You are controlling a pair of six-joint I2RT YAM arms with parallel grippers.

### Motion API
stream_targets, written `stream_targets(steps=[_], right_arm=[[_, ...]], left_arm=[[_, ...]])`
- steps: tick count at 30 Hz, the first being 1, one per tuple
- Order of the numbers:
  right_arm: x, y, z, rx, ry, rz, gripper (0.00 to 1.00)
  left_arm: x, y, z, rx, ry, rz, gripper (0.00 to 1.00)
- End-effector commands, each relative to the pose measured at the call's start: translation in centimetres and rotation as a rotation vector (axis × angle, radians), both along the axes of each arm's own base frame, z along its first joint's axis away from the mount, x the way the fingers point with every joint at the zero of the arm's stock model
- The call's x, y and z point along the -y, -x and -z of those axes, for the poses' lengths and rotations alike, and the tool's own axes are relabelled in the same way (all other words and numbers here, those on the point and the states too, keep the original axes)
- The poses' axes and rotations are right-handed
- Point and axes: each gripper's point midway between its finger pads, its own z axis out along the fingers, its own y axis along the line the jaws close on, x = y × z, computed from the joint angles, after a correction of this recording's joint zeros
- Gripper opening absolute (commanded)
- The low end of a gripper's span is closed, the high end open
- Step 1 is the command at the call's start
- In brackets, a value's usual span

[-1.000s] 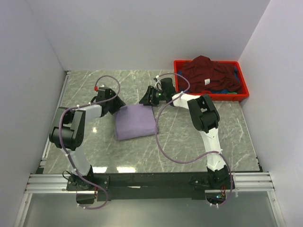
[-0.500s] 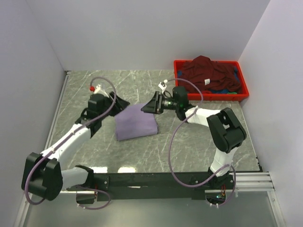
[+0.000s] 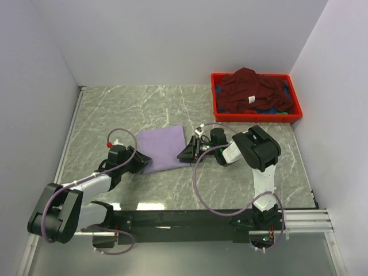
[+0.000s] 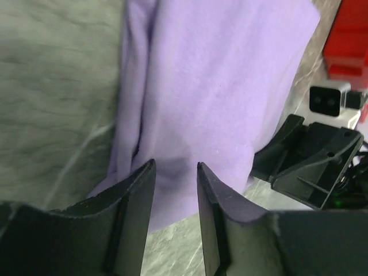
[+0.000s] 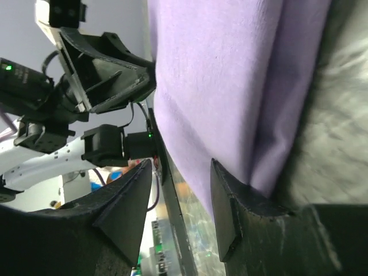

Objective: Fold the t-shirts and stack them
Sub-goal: Fold the tshirt

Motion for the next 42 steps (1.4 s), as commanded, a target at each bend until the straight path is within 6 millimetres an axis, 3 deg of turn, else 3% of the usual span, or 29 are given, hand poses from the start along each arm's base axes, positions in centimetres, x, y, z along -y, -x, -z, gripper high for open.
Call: stream_targets(steps=[1,2,7,11,14,15,17,19,20,21,23,24,27,28,31,32,34,35,38,42], right_arm=[[1.1,-1.0,0.1,0.060,-0.014,0.036,0.53],[1.3,-0.7,-0.1,0.057,-0.019,0.037,0.53],[0.3,-0.8,-5.5,0.160,-0.055,0.025,0.53],[-2.8,-0.3,-11.0,0.247,-0.141,-0.027,0.54],[-6.1,0.5,-12.9,0.252,-0.180,-0.066,0.54],[-7.5,1.4,-12.0,0.226,-0.177,-0.094,0.54],[-9.2,1.4,-11.8,0.206,-0.195,-0.101,0.54],[-11.0,1.8,-9.1,0.145,-0.178,-0.096,0.54],[-11.3,1.9,-7.9,0.119,-0.168,-0.094,0.54],[-11.6,2.0,-5.1,0.072,-0.136,-0.088,0.54],[-11.7,1.9,-3.0,0.030,-0.122,-0.066,0.54],[-11.5,2.0,-0.7,-0.012,-0.090,-0.057,0.54],[-11.1,2.1,1.8,-0.042,-0.024,-0.058,0.53],[-11.2,2.2,1.6,-0.019,-0.021,-0.071,0.53],[-11.3,2.3,-1.6,0.046,-0.050,-0.101,0.53],[-11.4,2.0,-4.2,0.098,-0.073,-0.103,0.53],[-11.1,2.0,-5.6,0.150,-0.050,-0.117,0.54],[-10.7,1.8,-7.7,0.189,-0.066,-0.112,0.54],[-9.0,1.2,-9.4,0.230,-0.063,-0.084,0.54],[-5.6,-0.2,-7.7,0.215,0.009,-0.023,0.54]], left_arm=[[-2.1,0.8,1.4,-0.028,-0.023,-0.077,0.43],[-2.1,0.7,1.0,-0.019,-0.026,-0.072,0.43],[-2.4,0.3,-3.1,0.072,-0.034,-0.078,0.53],[-3.4,0.6,-4.6,0.102,-0.065,-0.115,0.56],[-3.8,0.8,-4.9,0.093,-0.078,-0.124,0.56],[-3.9,0.7,-5.0,0.092,-0.083,-0.134,0.56],[-4.2,1.0,-4.7,0.069,-0.093,-0.143,0.57],[-4.4,1.1,-4.7,0.056,-0.105,-0.154,0.59],[-4.5,1.2,-4.5,0.050,-0.107,-0.154,0.60],[-4.5,1.4,-4.5,0.043,-0.109,-0.153,0.61],[-4.5,1.6,-4.3,0.034,-0.112,-0.153,0.61],[-4.6,1.6,-4.3,0.029,-0.113,-0.153,0.61],[-4.5,1.7,-3.8,0.015,-0.115,-0.153,0.61],[-4.5,1.7,-3.7,0.012,-0.114,-0.155,0.62],[-4.4,1.8,-3.4,-0.001,-0.119,-0.148,0.61],[-4.4,1.6,-3.6,0.002,-0.119,-0.148,0.61],[-4.2,1.6,-3.7,0.002,-0.121,-0.142,0.60],[-4.1,1.3,-4.2,0.011,-0.118,-0.137,0.58],[-3.6,0.8,-5.0,0.030,-0.123,-0.120,0.56],[-3.0,0.1,-5.4,0.029,-0.125,-0.103,0.55]])
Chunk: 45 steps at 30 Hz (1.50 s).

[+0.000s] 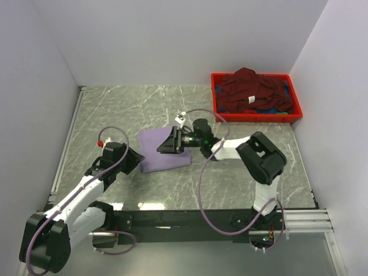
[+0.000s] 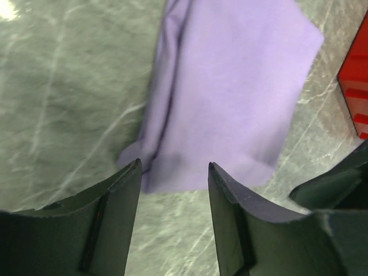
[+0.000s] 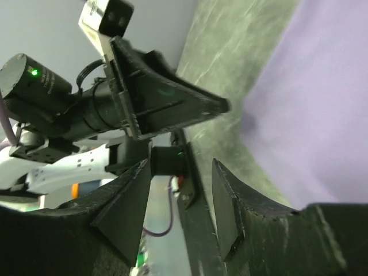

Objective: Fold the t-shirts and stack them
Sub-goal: Fold the tshirt, then neatly place the folded tshirt to the corner

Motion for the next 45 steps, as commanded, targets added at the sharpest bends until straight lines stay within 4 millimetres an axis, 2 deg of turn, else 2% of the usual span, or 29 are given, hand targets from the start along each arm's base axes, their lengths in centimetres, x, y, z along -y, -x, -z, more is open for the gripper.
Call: stream_targets(steps=[1,2,3,4,5,6,7,8,12,19,22,23,24,29,33,40,45], right_arm=[[4.0,-1.5,2.9,-0.008,0.108,0.091,0.54],[4.8,-2.1,2.3,0.017,0.124,0.123,0.54],[6.4,-2.1,4.2,0.013,0.225,0.141,0.54],[7.2,-2.4,4.5,0.030,0.281,0.164,0.54],[8.3,-3.6,4.4,0.075,0.357,0.245,0.54],[9.8,-3.0,5.7,0.076,0.459,0.237,0.55],[10.3,-3.6,4.9,0.108,0.491,0.264,0.55],[11.7,-3.6,5.9,0.093,0.579,0.297,0.55],[13.3,-4.1,6.0,0.137,0.670,0.316,0.55],[13.0,-3.9,6.8,0.110,0.680,0.296,0.55],[13.1,-4.0,6.8,0.116,0.688,0.296,0.55],[13.1,-4.0,6.9,0.113,0.693,0.295,0.54],[13.2,-3.9,7.0,0.114,0.702,0.290,0.54],[12.4,-4.0,6.2,0.122,0.664,0.280,0.54],[11.7,-3.9,6.4,0.095,0.626,0.268,0.53],[11.9,-4.5,9.2,0.046,0.698,0.269,0.53],[11.2,-4.3,9.9,0.044,0.698,0.232,0.50]], left_arm=[[0.5,-1.8,-2.1,0.059,-0.012,0.016,0.56],[0.7,-1.9,-2.4,0.055,-0.015,0.021,0.56],[0.1,-2.2,-2.1,0.048,-0.048,-0.002,0.57],[-0.1,-2.2,-2.1,0.044,-0.060,-0.006,0.58],[-0.1,-2.4,-2.2,0.040,-0.070,-0.009,0.59],[-0.5,-2.2,-1.8,0.019,-0.091,-0.016,0.60],[-0.5,-2.3,-1.8,0.013,-0.100,-0.017,0.60],[-0.6,-2.2,-1.4,-0.003,-0.110,-0.015,0.60],[-0.3,-2.2,-0.5,-0.033,-0.124,0.008,0.59],[1.8,-1.6,1.8,-0.125,-0.124,0.075,0.55],[2.2,-1.0,3.0,-0.162,-0.115,0.075,0.44],[2.4,-1.0,3.1,-0.161,-0.104,0.076,0.35],[2.6,-0.8,3.4,-0.168,-0.088,0.079,0.31],[2.8,0.3,5.0,-0.213,-0.064,0.078,0.19],[2.6,0.7,5.6,-0.215,-0.049,0.060,0.17],[2.2,1.3,6.3,-0.241,-0.066,0.058,0.16],[2.1,1.6,6.9,-0.259,-0.089,0.082,0.18]])
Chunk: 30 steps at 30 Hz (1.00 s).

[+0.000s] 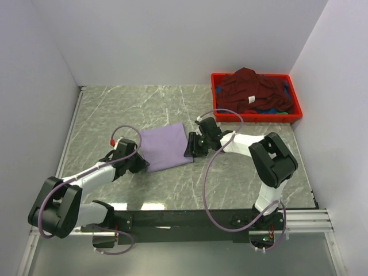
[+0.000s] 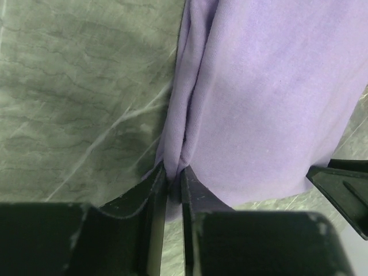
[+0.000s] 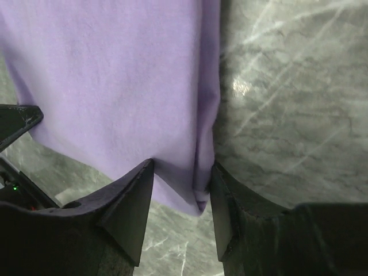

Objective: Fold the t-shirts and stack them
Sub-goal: Neatly place the folded tshirt to the corner

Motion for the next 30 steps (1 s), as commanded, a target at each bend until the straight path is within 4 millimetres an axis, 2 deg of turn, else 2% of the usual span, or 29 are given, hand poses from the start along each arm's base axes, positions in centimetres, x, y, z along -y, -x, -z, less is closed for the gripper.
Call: stream_targets(steps=[1,4,5,6,7,9,11,12,13,15,16,19,22,23,25,26,28,30], right_arm=[[-1.5,-0.5,-0.4,0.017,-0.021,-0.044,0.49],[-1.6,0.5,-0.1,-0.009,-0.020,-0.076,0.21],[-1.3,0.7,-0.1,-0.013,-0.014,-0.075,0.05],[-0.6,1.4,0.4,-0.029,0.012,-0.069,0.00],[0.0,1.4,0.1,-0.019,0.026,-0.061,0.00],[2.3,2.1,1.0,-0.031,0.112,-0.030,0.00],[4.7,1.8,0.6,-0.008,0.161,0.009,0.00],[6.6,2.3,1.3,-0.025,0.227,0.041,0.00],[7.8,2.2,0.8,-0.009,0.257,0.063,0.00],[11.9,2.1,1.2,-0.013,0.387,0.137,0.00],[13.1,2.0,0.8,0.001,0.423,0.164,0.00],[17.5,2.4,0.4,-0.014,0.573,0.262,0.00],[19.5,2.7,-0.3,-0.009,0.643,0.314,0.00],[19.6,2.5,-0.6,0.000,0.650,0.319,0.15],[19.7,2.0,-1.7,0.020,0.651,0.334,0.30],[19.6,1.7,-2.2,0.033,0.647,0.335,0.40],[18.8,0.7,-4.3,0.082,0.623,0.336,0.46],[17.7,-0.3,-6.6,0.144,0.598,0.321,0.55]], left_arm=[[-0.6,2.1,2.4,-0.095,-0.051,0.040,0.19],[0.3,2.5,2.8,-0.129,-0.047,0.105,0.22],[0.6,2.7,3.1,-0.148,-0.047,0.123,0.23],[1.3,3.0,3.1,-0.156,-0.032,0.158,0.23],[2.2,2.8,2.6,-0.147,-0.025,0.189,0.23],[4.1,3.5,2.3,-0.153,-0.007,0.267,0.24],[6.1,3.3,1.3,-0.132,0.020,0.331,0.24],[7.5,3.8,1.1,-0.126,0.023,0.392,0.25],[8.9,3.4,0.1,-0.103,0.041,0.435,0.25],[10.7,4.2,0.3,-0.108,0.018,0.517,0.28],[11.6,3.8,-0.3,-0.091,0.019,0.539,0.29],[12.7,4.4,0.0,-0.102,0.025,0.577,0.34],[12.8,4.2,-0.2,-0.089,0.022,0.572,0.46],[12.7,4.1,-0.5,-0.076,0.018,0.571,0.55],[12.8,3.7,-1.4,-0.049,0.017,0.572,0.70],[12.7,3.6,-2.0,-0.036,0.015,0.569,0.81],[12.5,2.9,-3.2,-0.005,-0.001,0.553,0.87],[11.7,2.0,-4.9,0.034,-0.013,0.517,0.88]])
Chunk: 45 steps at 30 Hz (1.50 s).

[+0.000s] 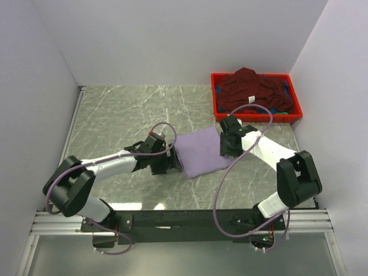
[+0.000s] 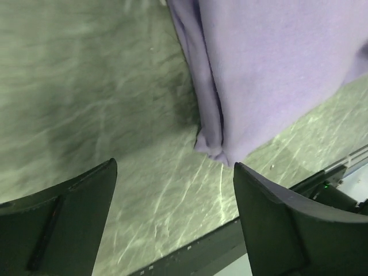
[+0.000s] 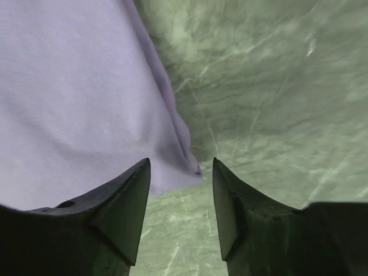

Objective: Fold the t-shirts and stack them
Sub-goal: Neatly place the folded tshirt to the corner

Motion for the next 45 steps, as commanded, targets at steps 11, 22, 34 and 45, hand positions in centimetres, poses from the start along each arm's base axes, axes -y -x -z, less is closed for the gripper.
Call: stream_targets(steps=[11,22,34,45], right_arm=[[-15.0,-0.5,-5.7,0.133,0.020,-0.369,0.65],[-20.8,-0.1,0.2,0.024,0.146,-0.463,0.62],[-16.4,0.4,4.2,-0.058,0.381,-0.418,0.00],[-2.9,-2.8,3.4,-0.097,0.498,-0.173,0.00]], left_arm=[[-17.1,-8.1,-7.8,0.241,-0.122,-0.445,0.89],[-21.3,-8.5,-5.6,0.224,-0.166,-0.556,0.87],[-22.4,-8.9,-6.0,0.233,-0.157,-0.574,0.86],[-22.2,-9.0,-6.0,0.230,-0.136,-0.562,0.86]])
